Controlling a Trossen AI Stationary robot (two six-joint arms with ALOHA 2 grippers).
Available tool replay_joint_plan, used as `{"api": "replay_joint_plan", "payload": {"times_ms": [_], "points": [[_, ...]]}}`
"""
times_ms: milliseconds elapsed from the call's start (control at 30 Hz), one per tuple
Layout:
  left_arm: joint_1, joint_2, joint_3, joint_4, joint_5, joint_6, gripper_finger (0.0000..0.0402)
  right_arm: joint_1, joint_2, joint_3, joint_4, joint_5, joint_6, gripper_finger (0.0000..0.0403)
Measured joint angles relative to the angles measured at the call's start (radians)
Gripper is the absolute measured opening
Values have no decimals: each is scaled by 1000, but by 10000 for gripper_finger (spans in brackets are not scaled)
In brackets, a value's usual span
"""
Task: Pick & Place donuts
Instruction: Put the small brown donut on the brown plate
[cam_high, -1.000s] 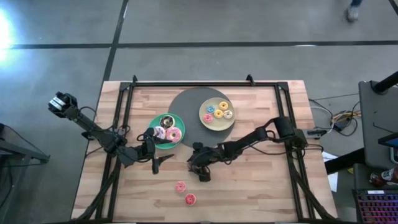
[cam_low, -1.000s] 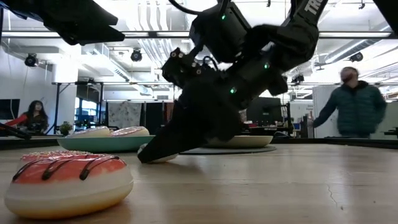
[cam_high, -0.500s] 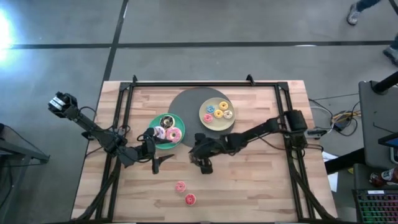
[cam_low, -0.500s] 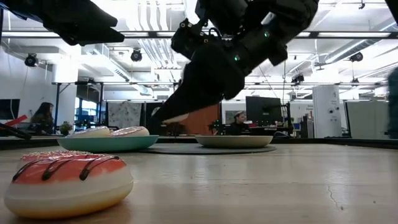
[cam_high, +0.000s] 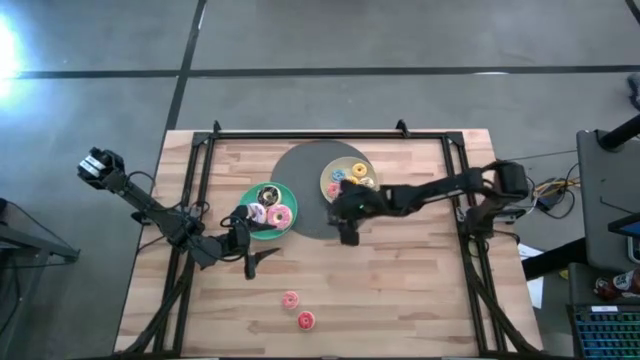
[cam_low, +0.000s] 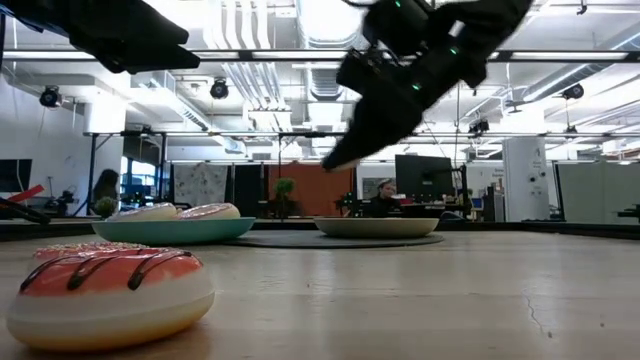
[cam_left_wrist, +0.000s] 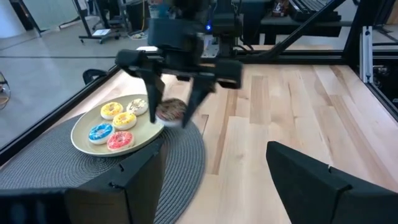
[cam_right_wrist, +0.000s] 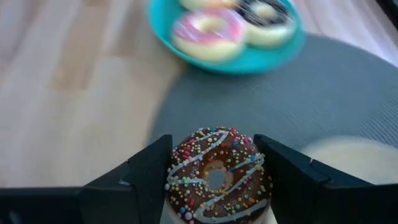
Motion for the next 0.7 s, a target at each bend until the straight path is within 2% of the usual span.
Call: {"api": "replay_joint_plan", "payload": {"times_ms": [200,333,467,700], "points": [[0,0,0,4,-10,5,252,-111,-129,-193,119,0,34,214],[1,0,0,7,-15,5,252,-186,-160,-297,255,-1,72,214],[1,0,0,7,-29,5,252,-213,-138,-332,337,-32,102,214],[2,0,0,14,-34,6,252,-213,-32,-309,365,-37,104,214]]}}
